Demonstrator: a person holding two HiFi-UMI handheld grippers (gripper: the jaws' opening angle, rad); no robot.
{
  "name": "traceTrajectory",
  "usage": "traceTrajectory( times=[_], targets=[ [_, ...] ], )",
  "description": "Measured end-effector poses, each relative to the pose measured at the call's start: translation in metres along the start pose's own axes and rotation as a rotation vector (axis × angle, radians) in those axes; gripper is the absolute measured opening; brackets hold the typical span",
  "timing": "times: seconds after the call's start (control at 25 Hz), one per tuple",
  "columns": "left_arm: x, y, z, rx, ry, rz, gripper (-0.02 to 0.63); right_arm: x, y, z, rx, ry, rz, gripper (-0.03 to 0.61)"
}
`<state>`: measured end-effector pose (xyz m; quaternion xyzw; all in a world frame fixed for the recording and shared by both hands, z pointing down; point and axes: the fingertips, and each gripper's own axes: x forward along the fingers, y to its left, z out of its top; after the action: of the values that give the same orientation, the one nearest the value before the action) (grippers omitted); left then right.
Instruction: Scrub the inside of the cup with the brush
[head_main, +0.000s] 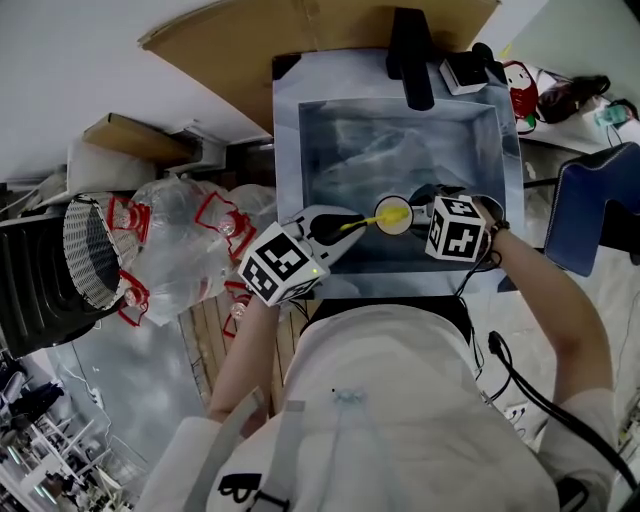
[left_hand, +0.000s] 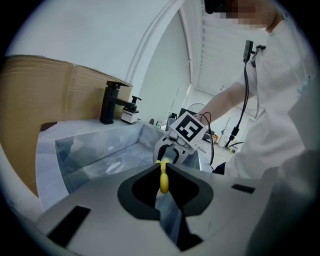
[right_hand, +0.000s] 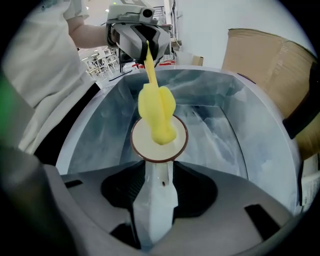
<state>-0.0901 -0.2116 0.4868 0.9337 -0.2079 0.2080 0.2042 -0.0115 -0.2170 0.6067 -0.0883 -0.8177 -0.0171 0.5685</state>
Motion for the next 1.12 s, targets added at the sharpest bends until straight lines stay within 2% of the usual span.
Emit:
traceTrajectory(
  times=[0.12, 0.44, 0.76, 0.92, 1.12],
  targets=[
    [0.003, 0.002, -0.003, -0.015, 0.004, 0.007, 0.035, 0.001, -0.004, -0.005, -0.007, -0.001, -0.033, 0.084],
    [0.008, 0.001, -0.007, -0.003, 0.043, 0.016, 0.035, 0.002, 0.000, -0.004, 0.001, 0.011, -0.019, 0.075],
    [0.011, 0.001, -0.005, 0.053, 0.133, 0.031, 0.035, 0.002, 0.000, -0.005, -0.013, 0.049, -0.017, 0.075],
    [0.014, 0.001, -0.008, 0.105, 0.219, 0.031, 0.035, 0.002, 0.000, -0.005, -0.025, 0.062, -0.015, 0.075],
    [0.020, 0.002, -0.015, 0.216, 0.386, 0.031, 0.035, 0.003, 0.000, -0.004, -0.032, 0.059, -0.015, 0.075]
  ],
)
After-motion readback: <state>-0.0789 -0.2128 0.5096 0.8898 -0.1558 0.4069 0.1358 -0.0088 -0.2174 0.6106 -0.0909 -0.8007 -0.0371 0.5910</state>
